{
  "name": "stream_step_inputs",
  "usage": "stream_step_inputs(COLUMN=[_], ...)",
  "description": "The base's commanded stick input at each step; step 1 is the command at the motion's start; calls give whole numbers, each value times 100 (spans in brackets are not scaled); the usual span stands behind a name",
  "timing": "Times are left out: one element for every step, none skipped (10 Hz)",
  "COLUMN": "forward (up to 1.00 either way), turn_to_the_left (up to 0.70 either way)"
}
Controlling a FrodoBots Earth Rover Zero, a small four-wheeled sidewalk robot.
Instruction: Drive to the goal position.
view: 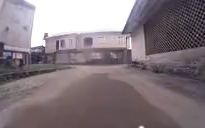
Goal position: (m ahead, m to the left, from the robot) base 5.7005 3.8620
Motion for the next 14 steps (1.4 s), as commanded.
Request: stream_step_inputs(forward=[30,30,30,30,30,30,30,30,30,30,30,30,30,30], turn_to_the_left=[0,0,0,0,0,0,0,0,0,0,0,0,0,0])
